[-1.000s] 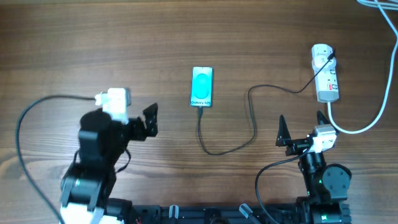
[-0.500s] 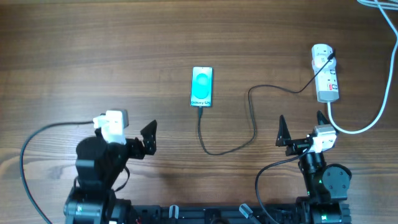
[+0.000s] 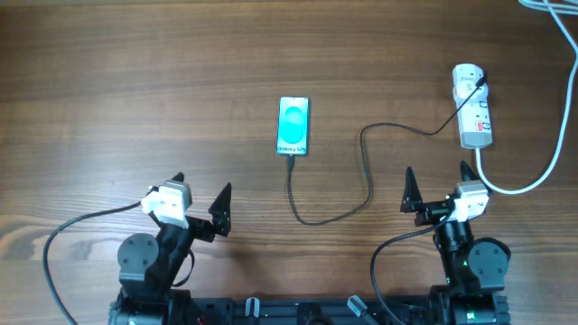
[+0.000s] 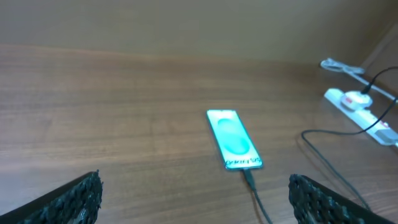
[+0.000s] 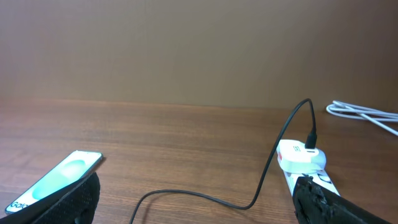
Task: Plug charger to phone and switch on socket
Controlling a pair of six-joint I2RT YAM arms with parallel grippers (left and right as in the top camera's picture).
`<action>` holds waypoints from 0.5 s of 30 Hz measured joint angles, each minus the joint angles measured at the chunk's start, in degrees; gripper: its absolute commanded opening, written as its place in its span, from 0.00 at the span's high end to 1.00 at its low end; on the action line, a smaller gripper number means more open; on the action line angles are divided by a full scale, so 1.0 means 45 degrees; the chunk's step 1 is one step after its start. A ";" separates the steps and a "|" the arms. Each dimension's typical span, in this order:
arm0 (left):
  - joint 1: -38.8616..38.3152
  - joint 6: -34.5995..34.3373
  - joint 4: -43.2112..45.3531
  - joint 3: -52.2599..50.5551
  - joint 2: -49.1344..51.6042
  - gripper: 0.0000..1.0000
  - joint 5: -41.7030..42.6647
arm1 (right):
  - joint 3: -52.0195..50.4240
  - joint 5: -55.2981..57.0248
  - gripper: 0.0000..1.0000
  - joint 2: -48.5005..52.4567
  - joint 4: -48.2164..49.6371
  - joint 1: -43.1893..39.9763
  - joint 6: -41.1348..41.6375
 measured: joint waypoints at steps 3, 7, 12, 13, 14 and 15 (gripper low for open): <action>0.0029 0.0010 0.0855 -0.0714 -0.0466 0.00 0.0175 | 0.0000 0.0000 0.00 0.0000 0.0000 -0.0005 0.0000; 0.0316 0.0015 0.2035 -0.1350 -0.1146 0.00 0.0223 | 0.0000 -0.0005 0.00 0.0000 -0.0005 0.0000 0.0000; 0.0665 0.0019 0.3172 -0.2050 -0.1530 0.00 0.0223 | 0.0000 -0.0005 0.00 0.0005 -0.0005 0.0000 0.0000; 0.0724 0.0019 0.3186 -0.2118 -0.1525 0.00 0.0219 | 0.0000 0.0000 0.00 0.0005 0.0000 0.0000 0.0000; 0.0743 0.0019 0.3191 -0.2142 -0.1525 0.00 0.0209 | 0.0000 0.0000 0.00 0.0000 0.0000 -0.0005 0.0000; 0.0748 0.0019 0.3201 -0.2152 -0.1525 0.00 0.0204 | 0.0000 -0.0005 0.00 0.0000 0.0000 0.0000 0.0000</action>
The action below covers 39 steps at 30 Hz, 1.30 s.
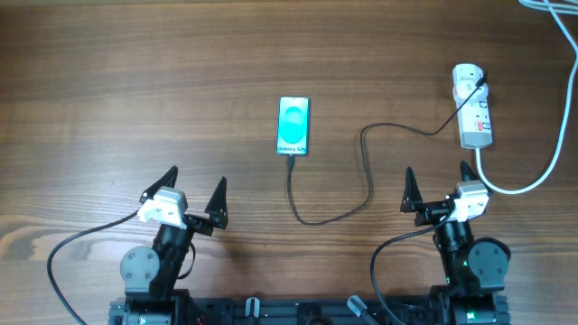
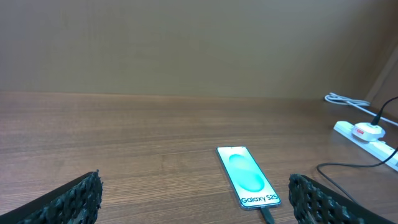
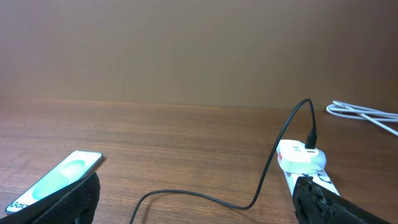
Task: Plug charger to phone and switch on socket
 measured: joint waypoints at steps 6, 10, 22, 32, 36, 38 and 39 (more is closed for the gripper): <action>0.0000 0.0000 -0.0418 -0.0010 -0.0015 0.00 -0.0588 | 0.0000 0.0005 0.00 0.0000 -0.0005 -0.0005 0.0000; 0.0000 -0.0005 -0.0457 -0.0010 -0.0015 0.00 -0.0957 | 0.0000 0.0005 0.00 0.0000 0.0000 -0.0005 0.0000; 0.0408 0.0340 -0.0578 -0.0010 -0.0010 0.00 -0.2103 | 0.0000 0.0005 0.00 0.0000 0.0000 -0.0005 0.0000; 0.0408 0.0670 -0.0641 -0.0010 -0.0015 0.00 -0.2725 | 0.0000 0.0005 0.00 0.0000 0.0000 -0.0005 0.0000; 0.0408 0.0748 -0.0646 -0.0010 -0.0015 0.00 -0.2720 | 0.0000 0.0000 0.00 0.0005 -0.0005 -0.0005 0.0000; 0.0408 0.0758 -0.0646 -0.0010 -0.0010 0.00 -0.2715 | 0.0000 0.0005 0.00 0.0000 0.0000 -0.0005 0.0000; 0.0408 0.0758 -0.0646 -0.0010 -0.0010 0.00 -0.2710 | 0.0000 0.0000 0.00 0.0000 -0.0005 -0.0005 0.0000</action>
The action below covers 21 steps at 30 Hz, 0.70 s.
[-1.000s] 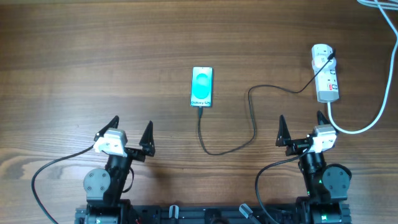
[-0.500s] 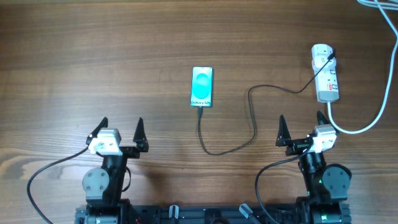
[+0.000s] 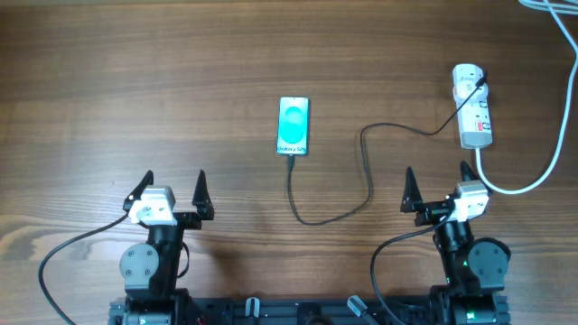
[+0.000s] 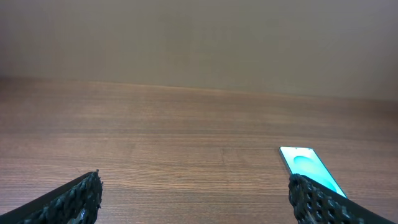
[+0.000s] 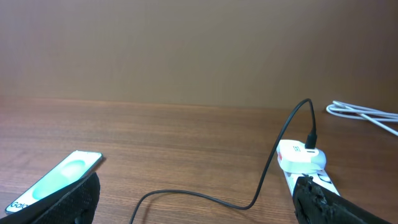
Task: Plug charger to phone and switch on socket
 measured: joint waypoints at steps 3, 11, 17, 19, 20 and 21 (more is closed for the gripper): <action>0.0000 0.0039 0.0000 0.0000 0.0000 0.00 0.0010 | 0.0000 0.0000 0.00 0.0000 0.0005 0.0000 0.0000; 0.0000 0.0083 0.0005 0.0000 -0.0005 0.00 0.0039 | 0.0000 0.0005 0.00 0.0000 0.0005 0.0000 0.0000; 0.0000 0.0083 0.0005 0.0000 -0.0005 0.00 0.0039 | 0.0000 0.0000 0.00 0.0000 0.0005 0.0005 0.0000; 0.0000 0.0083 0.0005 0.0000 -0.0005 0.00 0.0039 | 0.0000 0.0000 0.00 0.0005 0.0005 0.0000 0.0000; 0.0000 0.0083 0.0005 0.0000 -0.0005 0.00 0.0039 | 0.0000 0.0000 0.00 0.0005 0.0005 0.0005 0.0000; 0.0000 0.0083 0.0005 0.0000 0.0000 0.00 0.0039 | 0.0000 0.0000 0.00 0.0000 0.0005 0.0000 0.0000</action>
